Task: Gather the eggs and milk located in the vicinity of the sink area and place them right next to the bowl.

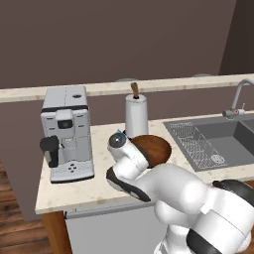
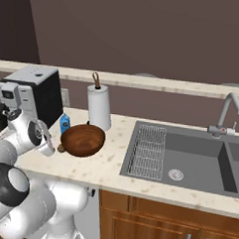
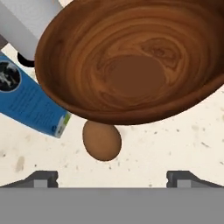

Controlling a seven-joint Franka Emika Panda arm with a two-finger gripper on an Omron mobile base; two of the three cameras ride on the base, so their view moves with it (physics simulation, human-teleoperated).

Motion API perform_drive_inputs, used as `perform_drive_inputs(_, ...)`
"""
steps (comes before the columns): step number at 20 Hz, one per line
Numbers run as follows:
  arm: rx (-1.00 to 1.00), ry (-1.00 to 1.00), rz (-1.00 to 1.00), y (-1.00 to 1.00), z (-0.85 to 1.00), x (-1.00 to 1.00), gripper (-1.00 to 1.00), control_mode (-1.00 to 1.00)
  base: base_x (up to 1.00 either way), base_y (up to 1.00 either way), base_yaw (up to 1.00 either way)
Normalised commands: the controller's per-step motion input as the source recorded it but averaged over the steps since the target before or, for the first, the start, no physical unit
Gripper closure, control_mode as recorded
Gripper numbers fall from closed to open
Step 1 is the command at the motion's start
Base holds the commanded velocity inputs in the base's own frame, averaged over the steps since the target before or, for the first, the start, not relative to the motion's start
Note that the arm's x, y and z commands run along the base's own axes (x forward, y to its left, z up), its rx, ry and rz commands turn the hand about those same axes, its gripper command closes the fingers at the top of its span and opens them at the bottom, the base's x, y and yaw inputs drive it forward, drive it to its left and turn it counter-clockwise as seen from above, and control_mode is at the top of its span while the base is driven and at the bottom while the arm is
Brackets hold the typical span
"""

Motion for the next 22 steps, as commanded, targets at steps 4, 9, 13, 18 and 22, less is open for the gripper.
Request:
perform_drive_inputs(4, 0.04, 0.11, 0.14, -0.37, 0.47, -0.1, -1.0, -1.0, 0.0, 0.0, 0.0)
perform_drive_inputs(9, 0.01, 0.23, 0.25, -0.62, 0.64, 0.0, -1.0, -1.0, 0.0, 0.0, 0.0)
perform_drive_inputs(13, -0.09, 0.12, 0.15, -0.26, 0.61, 0.04, -1.0, -1.0, 0.0, 0.0, 0.0)
perform_drive_inputs(18, -0.12, 0.12, 0.2, -0.41, 0.65, 0.04, -1.0, -1.0, 0.0, 0.0, 0.0)
perform_drive_inputs(22, -0.19, 0.19, 0.26, -0.29, 0.4, -0.02, -1.0, -1.0, 0.0, 0.0, 0.0)
